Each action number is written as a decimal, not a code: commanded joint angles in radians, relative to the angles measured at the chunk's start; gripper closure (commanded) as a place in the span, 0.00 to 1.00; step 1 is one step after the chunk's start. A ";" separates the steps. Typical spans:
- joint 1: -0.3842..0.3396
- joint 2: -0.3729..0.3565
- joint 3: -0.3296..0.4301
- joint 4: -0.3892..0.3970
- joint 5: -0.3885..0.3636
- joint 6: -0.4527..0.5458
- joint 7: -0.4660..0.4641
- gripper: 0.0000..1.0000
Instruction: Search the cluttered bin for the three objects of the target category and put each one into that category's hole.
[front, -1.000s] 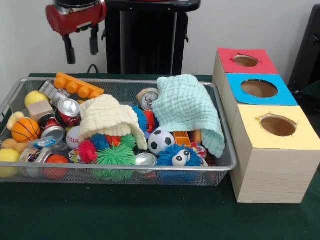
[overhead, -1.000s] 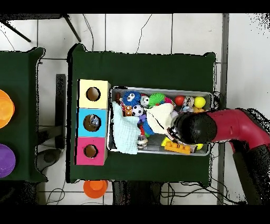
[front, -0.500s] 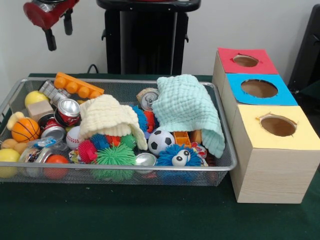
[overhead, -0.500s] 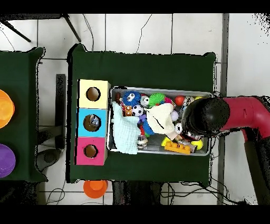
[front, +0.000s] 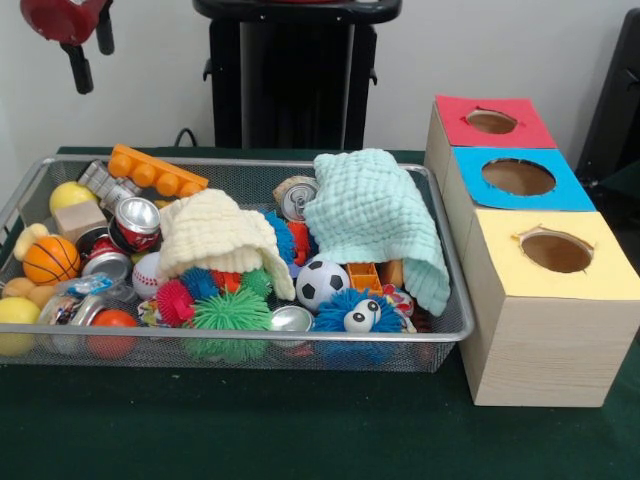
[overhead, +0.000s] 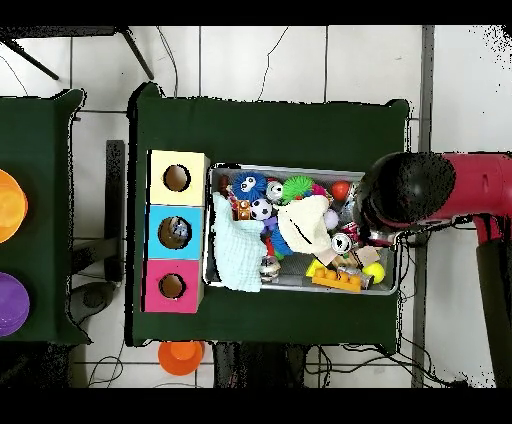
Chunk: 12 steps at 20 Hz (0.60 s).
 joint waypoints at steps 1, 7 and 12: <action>0.044 0.067 0.031 -0.166 -0.007 0.128 -0.298 0.00; 0.088 0.142 0.019 -0.273 -0.015 0.137 -0.356 0.00; 0.124 0.190 0.020 -0.365 -0.025 0.146 -0.400 0.00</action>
